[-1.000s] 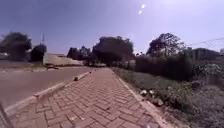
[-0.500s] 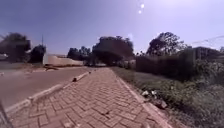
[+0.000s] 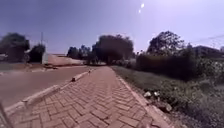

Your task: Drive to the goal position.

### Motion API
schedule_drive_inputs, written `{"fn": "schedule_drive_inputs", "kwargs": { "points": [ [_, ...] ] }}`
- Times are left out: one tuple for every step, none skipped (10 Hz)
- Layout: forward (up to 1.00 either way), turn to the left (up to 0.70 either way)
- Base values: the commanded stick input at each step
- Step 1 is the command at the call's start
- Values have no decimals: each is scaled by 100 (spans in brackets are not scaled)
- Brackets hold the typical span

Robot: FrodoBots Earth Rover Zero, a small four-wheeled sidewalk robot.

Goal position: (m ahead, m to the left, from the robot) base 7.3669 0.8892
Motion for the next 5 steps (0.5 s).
{"fn": "schedule_drive_inputs", "kwargs": {
  "points": [
    [30,0],
    [30,0],
    [30,0],
    [30,0],
    [30,0]
  ]
}}
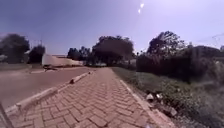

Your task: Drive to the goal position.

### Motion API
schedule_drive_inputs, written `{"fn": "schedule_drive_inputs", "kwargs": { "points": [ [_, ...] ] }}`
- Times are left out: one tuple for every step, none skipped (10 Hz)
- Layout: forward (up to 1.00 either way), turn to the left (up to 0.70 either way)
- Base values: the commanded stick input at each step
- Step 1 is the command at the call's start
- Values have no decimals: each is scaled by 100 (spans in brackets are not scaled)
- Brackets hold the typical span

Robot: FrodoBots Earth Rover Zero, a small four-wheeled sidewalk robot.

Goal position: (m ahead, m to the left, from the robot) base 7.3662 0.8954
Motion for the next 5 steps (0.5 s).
{"fn": "schedule_drive_inputs", "kwargs": {
  "points": [
    [30,0],
    [30,0],
    [30,0],
    [30,0],
    [30,0]
  ]
}}
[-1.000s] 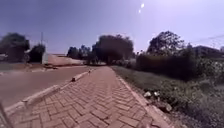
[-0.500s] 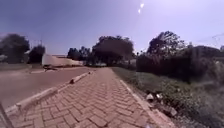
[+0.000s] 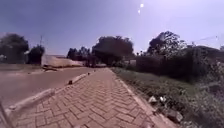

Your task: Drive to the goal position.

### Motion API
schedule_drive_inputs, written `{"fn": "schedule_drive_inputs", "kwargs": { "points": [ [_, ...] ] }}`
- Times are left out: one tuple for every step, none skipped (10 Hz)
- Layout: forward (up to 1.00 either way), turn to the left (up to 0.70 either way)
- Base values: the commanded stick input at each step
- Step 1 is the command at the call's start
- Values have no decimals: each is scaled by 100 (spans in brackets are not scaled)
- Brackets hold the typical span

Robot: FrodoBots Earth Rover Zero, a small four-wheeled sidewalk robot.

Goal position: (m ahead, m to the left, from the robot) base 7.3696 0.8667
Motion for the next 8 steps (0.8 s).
{"fn": "schedule_drive_inputs", "kwargs": {
  "points": [
    [30,0],
    [30,0],
    [30,0],
    [30,0],
    [30,0],
    [30,0],
    [30,0],
    [30,0]
  ]
}}
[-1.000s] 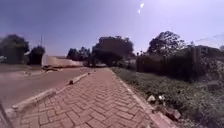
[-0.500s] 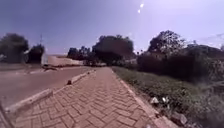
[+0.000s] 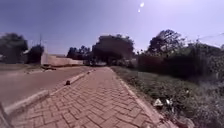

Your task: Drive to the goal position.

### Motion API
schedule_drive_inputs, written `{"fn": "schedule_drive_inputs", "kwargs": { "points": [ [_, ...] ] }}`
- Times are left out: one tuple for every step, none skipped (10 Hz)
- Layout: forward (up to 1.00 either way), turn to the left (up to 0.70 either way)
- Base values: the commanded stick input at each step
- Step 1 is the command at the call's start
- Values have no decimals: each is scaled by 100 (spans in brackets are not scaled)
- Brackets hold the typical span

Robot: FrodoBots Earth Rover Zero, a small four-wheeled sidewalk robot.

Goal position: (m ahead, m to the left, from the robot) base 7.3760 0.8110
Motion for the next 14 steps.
{"fn": "schedule_drive_inputs", "kwargs": {
  "points": [
    [30,0],
    [30,0],
    [30,0],
    [30,0],
    [30,0],
    [30,0],
    [30,0],
    [30,0],
    [30,0],
    [30,0],
    [30,0],
    [30,0],
    [30,0],
    [30,0]
  ]
}}
